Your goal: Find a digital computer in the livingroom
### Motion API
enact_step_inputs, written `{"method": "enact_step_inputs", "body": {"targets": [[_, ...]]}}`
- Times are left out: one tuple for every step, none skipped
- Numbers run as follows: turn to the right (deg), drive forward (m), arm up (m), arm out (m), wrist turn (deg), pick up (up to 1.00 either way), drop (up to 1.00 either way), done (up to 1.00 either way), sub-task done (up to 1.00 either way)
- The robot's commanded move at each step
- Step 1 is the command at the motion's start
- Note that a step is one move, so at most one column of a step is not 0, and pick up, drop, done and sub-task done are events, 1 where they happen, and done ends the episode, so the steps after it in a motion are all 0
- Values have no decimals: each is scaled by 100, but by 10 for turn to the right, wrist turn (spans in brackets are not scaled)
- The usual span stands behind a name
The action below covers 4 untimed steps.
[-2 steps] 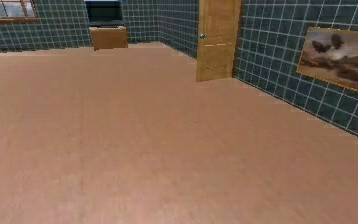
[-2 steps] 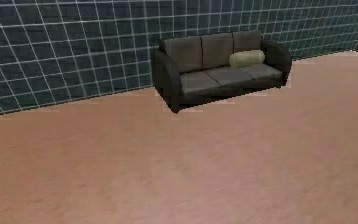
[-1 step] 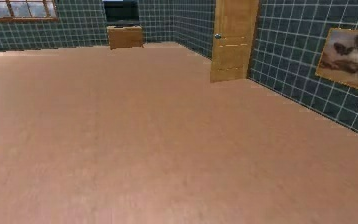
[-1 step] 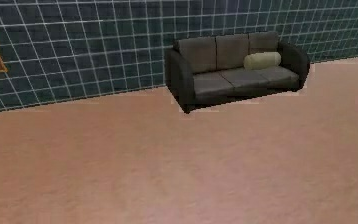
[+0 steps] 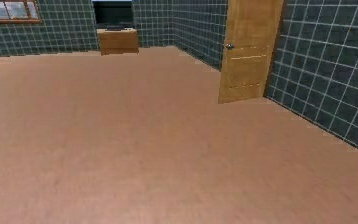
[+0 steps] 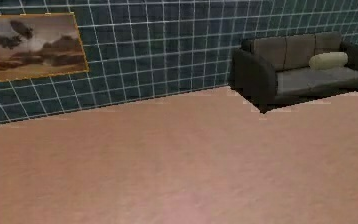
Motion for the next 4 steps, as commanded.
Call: {"method": "enact_step_inputs", "body": {"targets": [[0,100,0,0,0,0,0,0,0],[0,100,0,0,0,0,0,0,0],[0,100,0,0,0,0,0,0,0],[0,15,0,0,0,0,0,0,0]]}}
